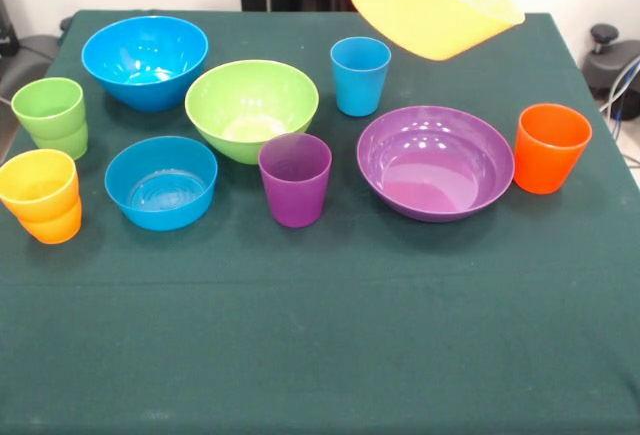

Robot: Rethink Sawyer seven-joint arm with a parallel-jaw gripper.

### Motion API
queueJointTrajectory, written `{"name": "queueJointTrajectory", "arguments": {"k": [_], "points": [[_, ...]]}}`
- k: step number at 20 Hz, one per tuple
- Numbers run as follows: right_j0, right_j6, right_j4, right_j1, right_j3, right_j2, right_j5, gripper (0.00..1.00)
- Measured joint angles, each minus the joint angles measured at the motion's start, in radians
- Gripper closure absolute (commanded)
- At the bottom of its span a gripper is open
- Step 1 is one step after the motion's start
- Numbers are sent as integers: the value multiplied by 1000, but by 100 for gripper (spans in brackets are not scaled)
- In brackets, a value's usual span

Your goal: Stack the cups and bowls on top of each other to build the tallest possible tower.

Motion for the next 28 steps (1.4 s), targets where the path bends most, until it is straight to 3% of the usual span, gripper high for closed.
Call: {"name": "queueJointTrajectory", "arguments": {"k": [17, 26, 28], "points": [[-52, 0, -7, 1, 0, 59, 12, 100], [-150, 0, -9, 6, 0, 152, 58, 100], [-192, 0, -9, 31, 1, 203, 50, 100]]}}
